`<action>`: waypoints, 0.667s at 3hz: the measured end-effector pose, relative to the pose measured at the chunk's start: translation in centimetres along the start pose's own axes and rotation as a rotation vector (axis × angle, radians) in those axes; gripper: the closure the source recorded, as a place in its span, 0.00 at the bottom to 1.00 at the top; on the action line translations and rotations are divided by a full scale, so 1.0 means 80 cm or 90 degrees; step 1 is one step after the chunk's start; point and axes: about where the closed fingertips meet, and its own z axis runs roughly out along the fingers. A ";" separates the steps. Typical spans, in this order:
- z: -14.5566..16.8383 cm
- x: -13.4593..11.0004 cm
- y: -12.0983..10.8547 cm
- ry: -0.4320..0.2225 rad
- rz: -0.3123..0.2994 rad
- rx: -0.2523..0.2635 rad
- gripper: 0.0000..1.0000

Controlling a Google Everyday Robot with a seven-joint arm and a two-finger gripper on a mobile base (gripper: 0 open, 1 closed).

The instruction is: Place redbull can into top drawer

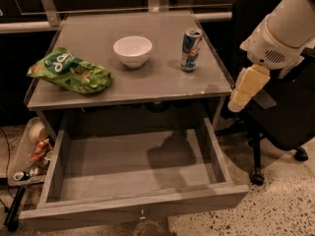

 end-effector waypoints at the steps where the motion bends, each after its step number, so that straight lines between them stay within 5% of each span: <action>1: 0.000 0.000 0.000 0.000 0.000 0.000 0.00; 2: 0.021 -0.017 -0.027 -0.065 0.034 0.007 0.00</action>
Offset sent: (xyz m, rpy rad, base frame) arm 0.0878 0.0167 -0.0108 0.3140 -0.1140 -0.0790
